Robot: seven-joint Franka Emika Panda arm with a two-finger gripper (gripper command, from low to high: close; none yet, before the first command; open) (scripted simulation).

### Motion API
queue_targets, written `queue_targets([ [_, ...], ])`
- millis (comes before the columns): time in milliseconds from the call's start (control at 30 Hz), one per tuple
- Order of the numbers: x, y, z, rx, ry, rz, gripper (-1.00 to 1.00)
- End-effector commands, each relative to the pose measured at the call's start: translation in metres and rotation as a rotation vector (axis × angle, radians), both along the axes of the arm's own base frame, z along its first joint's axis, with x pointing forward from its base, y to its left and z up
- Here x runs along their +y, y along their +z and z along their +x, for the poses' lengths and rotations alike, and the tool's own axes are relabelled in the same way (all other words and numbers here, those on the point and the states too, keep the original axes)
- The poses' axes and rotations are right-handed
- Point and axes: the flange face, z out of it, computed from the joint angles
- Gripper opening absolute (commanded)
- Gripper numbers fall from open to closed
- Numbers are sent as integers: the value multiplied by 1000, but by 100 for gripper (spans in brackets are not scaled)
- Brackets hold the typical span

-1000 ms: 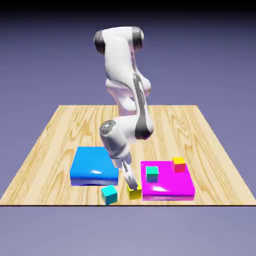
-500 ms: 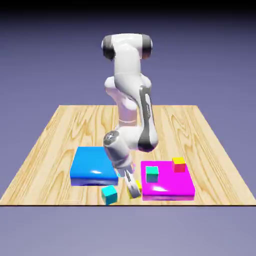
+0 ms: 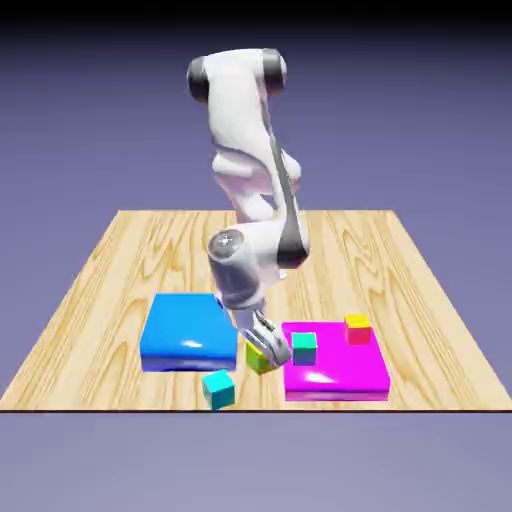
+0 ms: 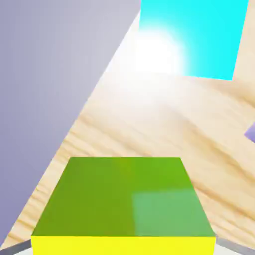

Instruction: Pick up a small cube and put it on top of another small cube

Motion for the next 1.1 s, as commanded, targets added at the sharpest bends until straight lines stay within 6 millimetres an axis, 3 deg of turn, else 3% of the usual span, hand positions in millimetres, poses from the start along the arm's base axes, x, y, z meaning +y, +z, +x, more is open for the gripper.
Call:
queue_targets([
  [0, 5, 3, 1, -7, 81, -12, -100],
  [300, 40, 34, 4, -28, 797, -131, -100],
  [367, 77, 43, -6, -20, 884, -140, -100],
  [467, 142, 50, -37, -14, 805, -107, -100],
  [500, 155, 52, -45, -13, 765, -98, -100],
  [1067, 196, 76, -108, 47, -257, 16, -100],
])
